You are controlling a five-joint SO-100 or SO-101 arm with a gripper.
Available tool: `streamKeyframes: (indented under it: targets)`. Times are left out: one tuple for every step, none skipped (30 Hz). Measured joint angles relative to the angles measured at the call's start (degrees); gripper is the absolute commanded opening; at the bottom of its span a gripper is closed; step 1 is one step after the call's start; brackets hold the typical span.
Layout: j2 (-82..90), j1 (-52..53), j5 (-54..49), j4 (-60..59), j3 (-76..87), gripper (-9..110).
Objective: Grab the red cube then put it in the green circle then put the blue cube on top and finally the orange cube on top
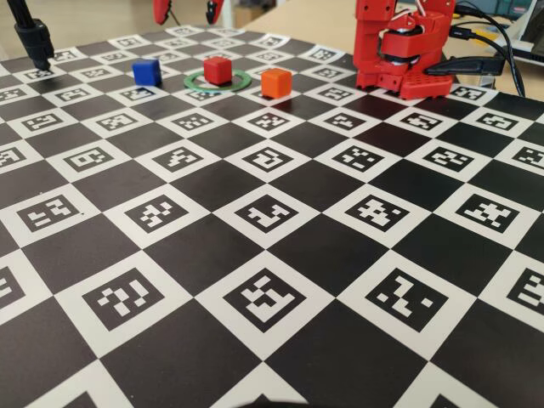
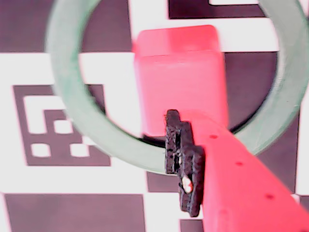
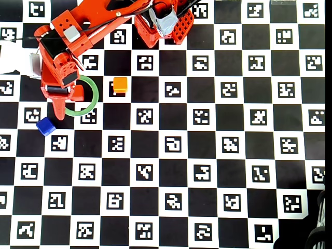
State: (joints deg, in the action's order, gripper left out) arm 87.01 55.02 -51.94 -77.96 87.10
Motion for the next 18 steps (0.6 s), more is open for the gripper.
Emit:
streamKeyframes:
  targets:
    - [-0.97, -0.09, 0.44, -0.53, -1.41, 43]
    - [-2.37, -0.18, 1.05, -0.79, -2.99, 43]
    - [-3.52, -0.18, 1.58, -1.14, -4.31, 43]
    - [-4.48, -0.18, 2.02, -1.32, -5.36, 43]
    - [-5.36, -0.18, 2.46, -1.49, -6.50, 43]
    - [-6.15, -0.18, 2.90, -1.67, -7.47, 43]
    - [-7.12, -0.18, 3.34, -1.76, -8.70, 43]
    - [-7.91, -0.18, 3.69, -1.76, -9.49, 43]
    - [-8.61, -0.18, 3.87, -1.76, -10.11, 43]
    - [-9.23, -0.18, 4.04, -1.76, -10.63, 43]
    - [-9.84, -0.18, 4.04, -1.76, -11.07, 43]
    - [-10.46, -0.18, 4.04, -1.67, -11.34, 43]
    - [-11.07, -0.18, 4.04, -1.49, -11.60, 43]
    - [-11.69, -0.18, 4.04, -1.23, -11.78, 43]
    - [-12.48, -0.26, 4.04, -1.05, -12.22, 43]
    - [-13.18, -0.44, 4.04, -0.79, -12.57, 43]
    - [-13.97, -0.53, 4.31, -0.53, -12.92, 43]
    - [-14.77, -0.70, 4.75, -0.09, -13.10, 43]
